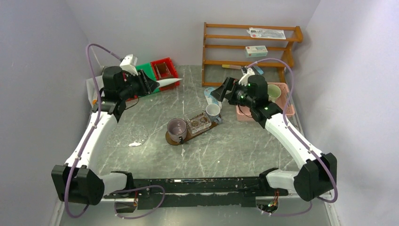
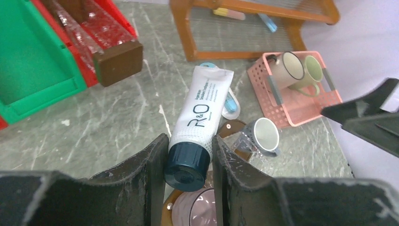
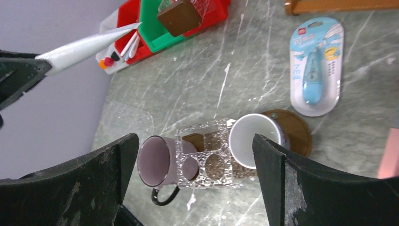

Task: Prepare toiletry sets of a toothbrush and toothpaste on the tray
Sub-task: Pick up the toothpaste from the storage box.

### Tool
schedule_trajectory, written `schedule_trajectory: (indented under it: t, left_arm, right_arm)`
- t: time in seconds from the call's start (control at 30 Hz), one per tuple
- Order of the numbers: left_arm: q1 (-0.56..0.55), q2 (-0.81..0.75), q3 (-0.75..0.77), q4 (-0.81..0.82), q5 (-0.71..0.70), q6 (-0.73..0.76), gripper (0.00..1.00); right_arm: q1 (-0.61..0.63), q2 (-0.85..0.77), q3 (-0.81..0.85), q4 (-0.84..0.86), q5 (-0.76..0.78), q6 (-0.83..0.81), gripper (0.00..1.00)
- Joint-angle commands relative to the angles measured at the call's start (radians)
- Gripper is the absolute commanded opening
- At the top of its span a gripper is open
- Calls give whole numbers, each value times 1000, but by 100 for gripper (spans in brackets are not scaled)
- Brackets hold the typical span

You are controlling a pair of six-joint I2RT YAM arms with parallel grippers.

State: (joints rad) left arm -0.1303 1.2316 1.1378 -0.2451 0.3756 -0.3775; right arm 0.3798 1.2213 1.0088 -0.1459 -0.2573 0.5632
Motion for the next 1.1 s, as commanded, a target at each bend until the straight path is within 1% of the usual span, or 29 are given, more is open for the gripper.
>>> schedule_trajectory:
  t: [0.0,0.13,0.33,0.43,0.57,0.83,0.93,1.07]
  left_arm:
    - [-46,-63,-81,254,82,23,5]
    - [-102,-98,-165,390,88,26,5]
    - [-170,-129,-225,481,79,47,5]
    - [-202,-150,-266,547,74,38,5]
    - [-250,-171,-303,586,54,62,5]
    - [-324,-214,-383,726,21,68,5]
    - [-344,-219,-406,768,17,69,5]
    - [-365,-229,-438,820,-9,72,5]
  right_arm:
    - [10,56,34,52,-75,139,96]
    - [11,99,49,117,-132,226,95]
    - [13,141,46,227,-194,362,95]
    - [13,151,30,287,-214,443,95]
    - [13,155,-5,375,-240,548,94]
    - [12,175,-14,419,-232,641,93]
    - [13,181,-38,457,-242,676,88]
    - [13,180,-56,481,-259,691,77]
